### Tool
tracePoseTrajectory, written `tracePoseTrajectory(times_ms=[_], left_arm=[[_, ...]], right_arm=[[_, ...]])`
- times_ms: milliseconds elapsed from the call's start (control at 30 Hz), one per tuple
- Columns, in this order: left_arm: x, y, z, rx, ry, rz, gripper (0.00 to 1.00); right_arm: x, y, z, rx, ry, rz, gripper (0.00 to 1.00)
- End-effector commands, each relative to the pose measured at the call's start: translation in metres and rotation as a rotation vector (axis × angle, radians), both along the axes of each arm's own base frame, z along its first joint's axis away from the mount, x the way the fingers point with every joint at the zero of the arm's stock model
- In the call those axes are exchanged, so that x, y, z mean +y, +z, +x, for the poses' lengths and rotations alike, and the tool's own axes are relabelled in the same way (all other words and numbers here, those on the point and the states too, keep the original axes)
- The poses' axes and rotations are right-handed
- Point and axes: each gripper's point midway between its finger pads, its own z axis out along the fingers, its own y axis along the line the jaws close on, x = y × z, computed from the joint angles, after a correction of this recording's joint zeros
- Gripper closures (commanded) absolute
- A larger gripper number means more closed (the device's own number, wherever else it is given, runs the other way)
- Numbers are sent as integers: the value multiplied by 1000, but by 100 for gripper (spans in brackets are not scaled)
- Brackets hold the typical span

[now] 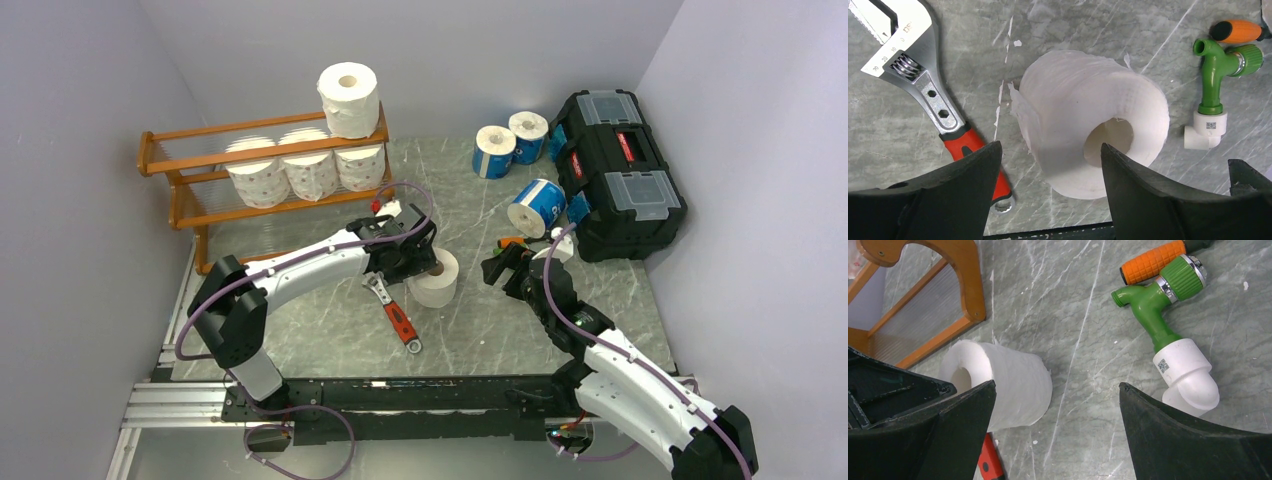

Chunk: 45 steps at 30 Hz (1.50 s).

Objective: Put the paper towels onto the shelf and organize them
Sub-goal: Pick up the paper towel from the center of the board.

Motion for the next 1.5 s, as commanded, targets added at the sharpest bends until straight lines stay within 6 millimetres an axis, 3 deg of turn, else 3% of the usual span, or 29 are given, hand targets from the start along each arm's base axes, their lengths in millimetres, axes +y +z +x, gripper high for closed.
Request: tracePoseTrajectory(times_ms=[0,400,1067,1167,1367,1467], left_arm=[[-6,8,1,-4,13,-27,23],[-7,2,0,8,11,-20,33],[-8,-1,-1,18,4,-20,63],[-8,0,-1,19,1,-19,59],[-5,8,-3,31,0,4,39],[4,14,-3,33,17,68,37]], right_arm=[[-2,4,1,-16,-18,20,5],[-3,1,1,-12,-22,18,5],[-2,-3,1,-1,-20,14,5],[-1,-3,1,0,-17,14,5],[-3,0,1,-7,-23,11,5],[-4,0,1,-10,-26,9,5]])
